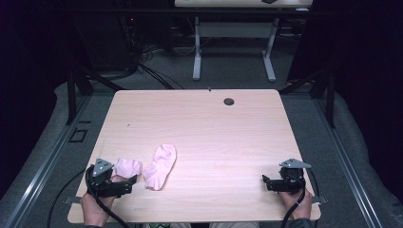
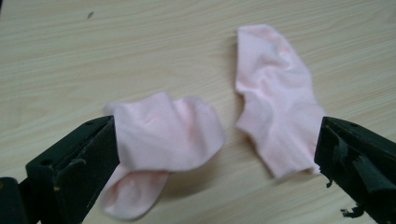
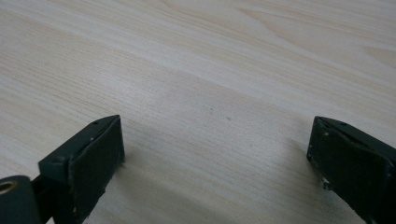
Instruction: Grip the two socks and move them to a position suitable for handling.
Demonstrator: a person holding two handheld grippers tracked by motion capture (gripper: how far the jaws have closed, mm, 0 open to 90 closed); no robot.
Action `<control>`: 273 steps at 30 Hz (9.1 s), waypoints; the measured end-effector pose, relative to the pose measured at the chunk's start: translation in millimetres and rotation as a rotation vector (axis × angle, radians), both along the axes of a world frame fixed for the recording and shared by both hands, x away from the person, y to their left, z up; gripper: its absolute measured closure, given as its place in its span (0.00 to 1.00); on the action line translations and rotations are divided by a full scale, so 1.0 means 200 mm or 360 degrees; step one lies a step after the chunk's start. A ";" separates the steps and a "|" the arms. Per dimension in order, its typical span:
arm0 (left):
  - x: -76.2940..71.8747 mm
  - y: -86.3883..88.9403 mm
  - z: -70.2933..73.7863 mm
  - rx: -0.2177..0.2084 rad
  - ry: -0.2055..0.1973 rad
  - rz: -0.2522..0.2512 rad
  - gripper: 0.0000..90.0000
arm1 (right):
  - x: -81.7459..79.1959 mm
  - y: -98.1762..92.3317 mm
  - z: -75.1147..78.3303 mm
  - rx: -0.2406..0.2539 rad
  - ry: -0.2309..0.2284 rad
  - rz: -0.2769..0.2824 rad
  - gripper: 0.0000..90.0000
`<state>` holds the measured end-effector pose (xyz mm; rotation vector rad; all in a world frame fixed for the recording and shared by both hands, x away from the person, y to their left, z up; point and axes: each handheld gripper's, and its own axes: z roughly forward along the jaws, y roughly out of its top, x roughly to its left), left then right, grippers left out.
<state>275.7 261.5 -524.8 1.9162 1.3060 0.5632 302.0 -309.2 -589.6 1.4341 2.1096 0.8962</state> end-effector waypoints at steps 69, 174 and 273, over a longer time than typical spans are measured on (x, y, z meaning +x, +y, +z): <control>0.09 -0.97 0.01 0.0109 0.0082 -0.0753 0.96 | 0.00 -0.01 0.00 0.0002 -0.0021 -0.0014 0.09; 0.26 -0.11 0.10 0.0069 0.0109 0.0027 0.86 | 0.00 0.00 0.00 0.0016 -0.0030 -0.0032 0.10; 0.32 -1.50 -0.13 0.0431 0.0568 -0.0916 0.71 | 0.00 -0.01 0.00 0.0014 -0.0037 -0.0050 0.12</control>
